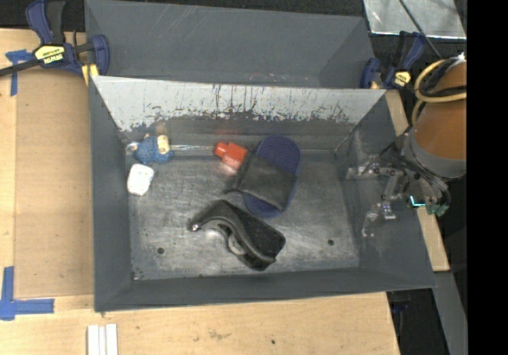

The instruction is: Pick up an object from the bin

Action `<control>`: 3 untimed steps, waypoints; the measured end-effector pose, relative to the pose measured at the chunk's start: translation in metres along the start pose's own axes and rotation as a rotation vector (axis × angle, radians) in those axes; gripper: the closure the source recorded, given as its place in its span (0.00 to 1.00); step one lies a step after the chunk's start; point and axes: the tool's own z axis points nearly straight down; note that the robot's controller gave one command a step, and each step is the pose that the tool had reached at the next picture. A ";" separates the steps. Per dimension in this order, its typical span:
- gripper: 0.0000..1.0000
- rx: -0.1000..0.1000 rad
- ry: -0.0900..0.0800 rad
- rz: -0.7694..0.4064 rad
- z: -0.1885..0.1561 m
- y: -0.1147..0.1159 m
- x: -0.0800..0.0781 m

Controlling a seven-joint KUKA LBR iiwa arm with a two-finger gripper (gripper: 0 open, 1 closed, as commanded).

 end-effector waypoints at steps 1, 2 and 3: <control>0.00 0.003 -0.008 -0.343 0.080 0.062 -0.045; 0.00 -0.001 -0.013 -0.444 0.065 0.168 -0.086; 0.00 0.002 -0.015 -0.328 0.079 0.237 -0.094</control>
Offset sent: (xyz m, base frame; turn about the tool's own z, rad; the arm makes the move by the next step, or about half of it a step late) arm 0.0433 0.0627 -0.0815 -0.3448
